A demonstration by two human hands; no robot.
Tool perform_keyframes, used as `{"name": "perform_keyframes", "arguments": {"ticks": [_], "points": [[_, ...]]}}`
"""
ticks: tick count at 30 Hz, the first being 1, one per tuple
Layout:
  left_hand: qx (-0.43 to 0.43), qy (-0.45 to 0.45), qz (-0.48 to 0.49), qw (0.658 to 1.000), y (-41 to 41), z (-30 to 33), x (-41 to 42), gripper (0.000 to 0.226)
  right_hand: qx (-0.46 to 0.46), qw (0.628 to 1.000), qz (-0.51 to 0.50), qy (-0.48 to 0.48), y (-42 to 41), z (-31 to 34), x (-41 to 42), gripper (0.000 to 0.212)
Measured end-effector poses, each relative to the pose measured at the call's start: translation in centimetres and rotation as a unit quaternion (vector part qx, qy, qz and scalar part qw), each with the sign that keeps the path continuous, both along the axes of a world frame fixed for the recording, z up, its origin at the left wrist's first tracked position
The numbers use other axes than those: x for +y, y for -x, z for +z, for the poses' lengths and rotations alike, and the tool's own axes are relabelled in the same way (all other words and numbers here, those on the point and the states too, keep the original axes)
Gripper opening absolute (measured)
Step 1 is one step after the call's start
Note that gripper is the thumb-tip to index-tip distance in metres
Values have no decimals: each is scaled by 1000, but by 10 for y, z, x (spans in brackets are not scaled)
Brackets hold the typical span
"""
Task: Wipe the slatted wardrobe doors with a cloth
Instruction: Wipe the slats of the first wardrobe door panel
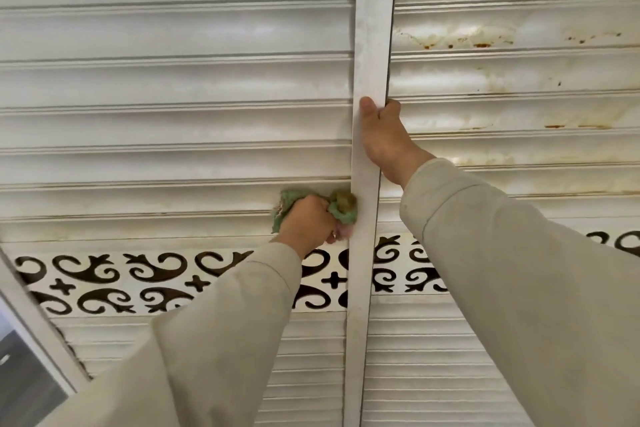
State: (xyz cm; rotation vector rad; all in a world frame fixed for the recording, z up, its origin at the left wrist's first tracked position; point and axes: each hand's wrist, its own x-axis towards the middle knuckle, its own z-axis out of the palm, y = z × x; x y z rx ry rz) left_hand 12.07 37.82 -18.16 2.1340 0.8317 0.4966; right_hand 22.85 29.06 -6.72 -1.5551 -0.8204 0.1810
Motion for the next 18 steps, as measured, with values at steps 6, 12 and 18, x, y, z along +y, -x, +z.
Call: {"name": "perform_keyframes", "arguments": {"ticks": [6, 12, 18], "points": [[-284, 130, -15, 950, -14, 68, -30, 32, 15, 1000, 0, -11, -4, 0, 2, 55], [-116, 61, -57, 990, -17, 23, -25, 32, 39, 999, 1, -24, -6, -1, 6, 57], [36, -17, -62, 997, -16, -27, -9, 28, 27, 999, -4, -47, -4, -4, 9, 52]]}}
